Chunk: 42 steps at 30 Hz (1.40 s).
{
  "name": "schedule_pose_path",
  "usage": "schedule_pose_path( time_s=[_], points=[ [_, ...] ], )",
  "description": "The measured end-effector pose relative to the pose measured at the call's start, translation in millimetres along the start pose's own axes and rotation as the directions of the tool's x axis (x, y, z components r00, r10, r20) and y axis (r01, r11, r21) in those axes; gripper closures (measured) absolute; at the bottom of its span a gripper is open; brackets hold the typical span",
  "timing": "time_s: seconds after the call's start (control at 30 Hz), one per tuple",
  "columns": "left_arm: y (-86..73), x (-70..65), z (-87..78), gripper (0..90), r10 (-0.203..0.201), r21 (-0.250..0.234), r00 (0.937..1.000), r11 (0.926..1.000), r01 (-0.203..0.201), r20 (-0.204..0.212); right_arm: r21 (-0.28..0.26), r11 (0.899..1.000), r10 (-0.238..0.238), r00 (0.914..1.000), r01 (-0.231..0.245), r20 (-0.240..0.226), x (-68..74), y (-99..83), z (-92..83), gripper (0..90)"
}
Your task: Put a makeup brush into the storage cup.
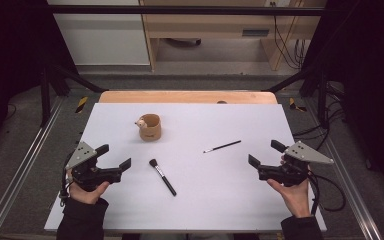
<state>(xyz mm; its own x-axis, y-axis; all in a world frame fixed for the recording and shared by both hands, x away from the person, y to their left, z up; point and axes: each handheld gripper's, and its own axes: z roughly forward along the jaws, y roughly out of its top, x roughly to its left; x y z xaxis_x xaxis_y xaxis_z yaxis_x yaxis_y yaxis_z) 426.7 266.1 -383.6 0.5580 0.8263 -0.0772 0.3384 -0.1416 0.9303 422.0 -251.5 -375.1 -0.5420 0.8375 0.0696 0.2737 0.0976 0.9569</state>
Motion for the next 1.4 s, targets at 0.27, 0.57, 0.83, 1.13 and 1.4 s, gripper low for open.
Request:
schedule_pose_path(
  time_s=[0.27, 0.57, 0.83, 1.13, 1.4],
  points=[
    [-1.2, -7.3, 4.7, 5.5, 0.006, 0.015, 1.0, 0.9999, -0.006, 0.0, 0.017, 1.0, 0.004, 1.0, -0.004, 0.007, -0.5, -3.4, 1.0, 6.5],
    [-6.3, -20.0, 19.2, 5.8, 0.011, 0.057, 0.9999, 0.9983, -0.011, -0.003, 0.027, 1.0, -0.007, 1.0, 0.006, 0.003, 7.0, -3.6, 3.6, 6.6],
    [-11.4, -29.3, 31.1, 6.4, 0.004, 0.095, 0.9999, 0.9955, -0.003, -0.012, 0.041, 0.999, -0.016, 0.9999, 0.016, -0.002, 10.9, -5.1, 7.3, 6.4],
    [-16.6, -39.9, 42.9, 6.4, 0.011, 0.129, 0.9999, 0.9916, -0.009, -0.013, 0.051, 0.998, -0.032, 0.9995, 0.032, -0.006, 15.6, -6.1, 10.4, 6.2],
    [-22.5, -53.0, 55.3, 6.7, 0.01, 0.171, 0.9998, 0.9852, -0.007, -0.017, 0.051, 0.998, -0.04, 0.9991, 0.041, -0.015, 20.7, -5.9, 12.6, 6.1]
  ],
)
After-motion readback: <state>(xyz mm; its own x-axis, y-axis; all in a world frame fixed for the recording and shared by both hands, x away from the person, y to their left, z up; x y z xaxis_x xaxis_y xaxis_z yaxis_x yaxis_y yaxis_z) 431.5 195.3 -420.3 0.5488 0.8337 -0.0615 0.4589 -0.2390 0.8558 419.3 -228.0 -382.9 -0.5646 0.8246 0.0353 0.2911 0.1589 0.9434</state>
